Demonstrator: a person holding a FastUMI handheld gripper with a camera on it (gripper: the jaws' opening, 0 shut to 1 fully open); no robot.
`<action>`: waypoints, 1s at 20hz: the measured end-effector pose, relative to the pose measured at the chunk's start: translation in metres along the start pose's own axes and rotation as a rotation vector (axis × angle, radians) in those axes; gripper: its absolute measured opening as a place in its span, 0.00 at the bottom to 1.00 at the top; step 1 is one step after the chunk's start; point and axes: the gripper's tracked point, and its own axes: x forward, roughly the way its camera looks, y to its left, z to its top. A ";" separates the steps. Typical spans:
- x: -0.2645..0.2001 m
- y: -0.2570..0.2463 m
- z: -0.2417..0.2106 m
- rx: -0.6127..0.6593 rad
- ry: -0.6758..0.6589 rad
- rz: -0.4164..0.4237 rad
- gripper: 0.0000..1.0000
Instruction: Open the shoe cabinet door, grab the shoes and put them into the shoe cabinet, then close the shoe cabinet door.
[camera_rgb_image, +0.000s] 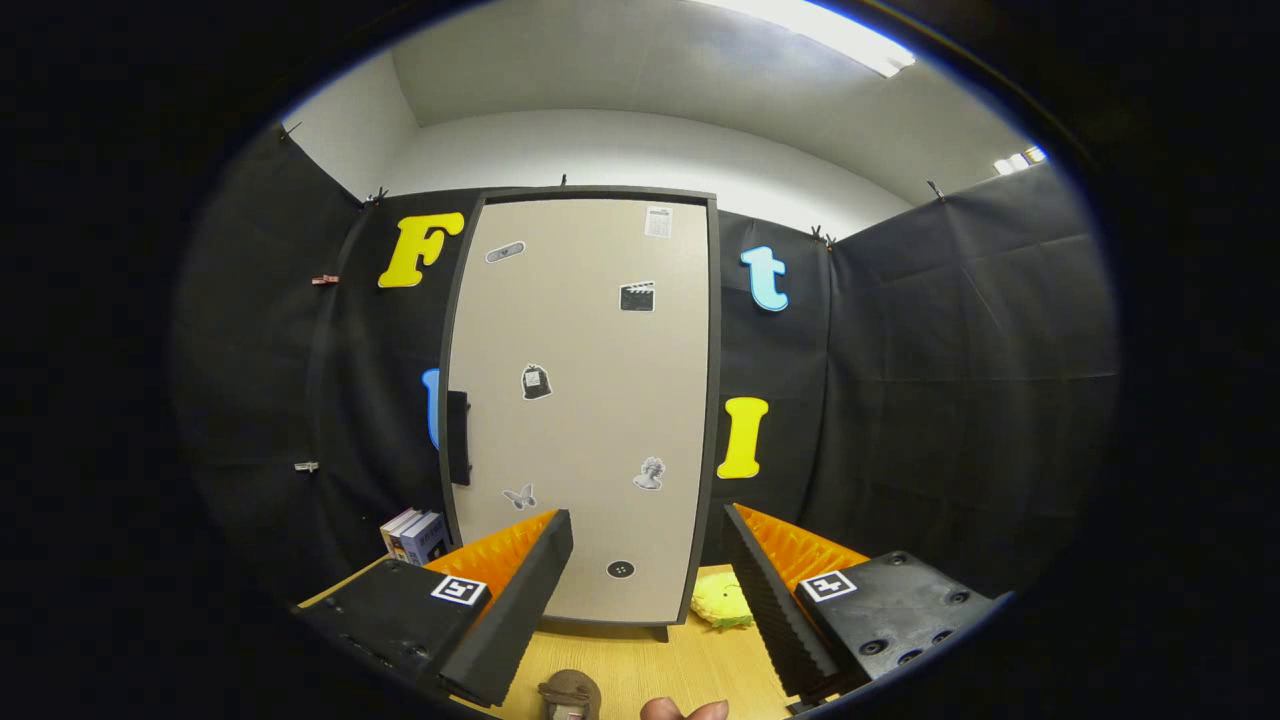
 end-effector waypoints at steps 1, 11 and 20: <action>0.000 0.000 0.000 -0.002 -0.001 0.000 0.98; 0.004 0.007 -0.002 -0.005 0.013 -0.002 0.97; 0.043 0.092 -0.002 0.021 0.019 0.098 0.97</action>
